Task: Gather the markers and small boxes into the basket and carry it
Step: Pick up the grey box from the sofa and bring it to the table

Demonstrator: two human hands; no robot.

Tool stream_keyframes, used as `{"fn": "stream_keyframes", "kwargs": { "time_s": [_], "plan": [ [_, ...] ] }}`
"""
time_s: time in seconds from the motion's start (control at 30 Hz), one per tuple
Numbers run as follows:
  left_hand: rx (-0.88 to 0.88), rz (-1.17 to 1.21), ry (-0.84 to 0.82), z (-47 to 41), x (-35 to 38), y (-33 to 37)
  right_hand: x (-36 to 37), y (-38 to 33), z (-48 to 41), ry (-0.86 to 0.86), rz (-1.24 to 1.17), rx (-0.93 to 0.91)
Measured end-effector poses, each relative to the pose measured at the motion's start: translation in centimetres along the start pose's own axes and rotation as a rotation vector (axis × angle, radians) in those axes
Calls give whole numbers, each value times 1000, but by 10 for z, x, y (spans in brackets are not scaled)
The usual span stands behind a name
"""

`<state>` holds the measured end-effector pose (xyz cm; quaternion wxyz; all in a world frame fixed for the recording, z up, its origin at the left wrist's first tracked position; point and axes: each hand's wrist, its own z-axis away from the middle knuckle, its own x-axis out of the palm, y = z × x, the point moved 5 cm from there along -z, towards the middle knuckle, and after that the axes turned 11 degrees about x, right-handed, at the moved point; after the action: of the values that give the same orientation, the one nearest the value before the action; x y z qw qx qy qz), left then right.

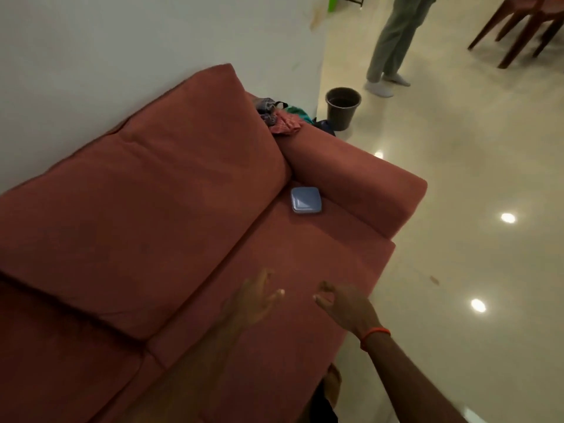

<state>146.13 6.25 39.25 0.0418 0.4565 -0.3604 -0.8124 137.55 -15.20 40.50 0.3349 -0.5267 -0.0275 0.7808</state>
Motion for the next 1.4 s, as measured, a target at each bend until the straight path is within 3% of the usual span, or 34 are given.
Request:
{"fn": "stream_keyframes", "kwargs": {
  "time_s": [0.13, 0.43, 0.7, 0.87, 1.0, 1.07, 1.27, 1.4],
  "plan": [
    [-120, 64, 39, -103, -14, -19, -18, -1, -142, -6, -12, -27],
    [-210, 265, 220, -324, 4, -54, -10, 22, -376, 41, -286, 125],
    [-148, 339, 309, -416, 35, -85, 31, 27, -452, 109, -474, 107],
    [-103, 455, 296, -397, 43, -59, 4, 34, -409, 151, -725, 242],
    [-180, 583, 414, -354, 45, -77, 20, 19, -372, 152, -835, 195],
    [-131, 546, 420, -324, 41, -54, 2, 28, -331, 202, -893, 215],
    [6, 599, 245, -202, 30, 32, -31, 54, -168, 271, -1056, 280],
    [113, 504, 73, -121, 20, 69, -29, 67, -54, 300, -1118, 342]
  ]
}}
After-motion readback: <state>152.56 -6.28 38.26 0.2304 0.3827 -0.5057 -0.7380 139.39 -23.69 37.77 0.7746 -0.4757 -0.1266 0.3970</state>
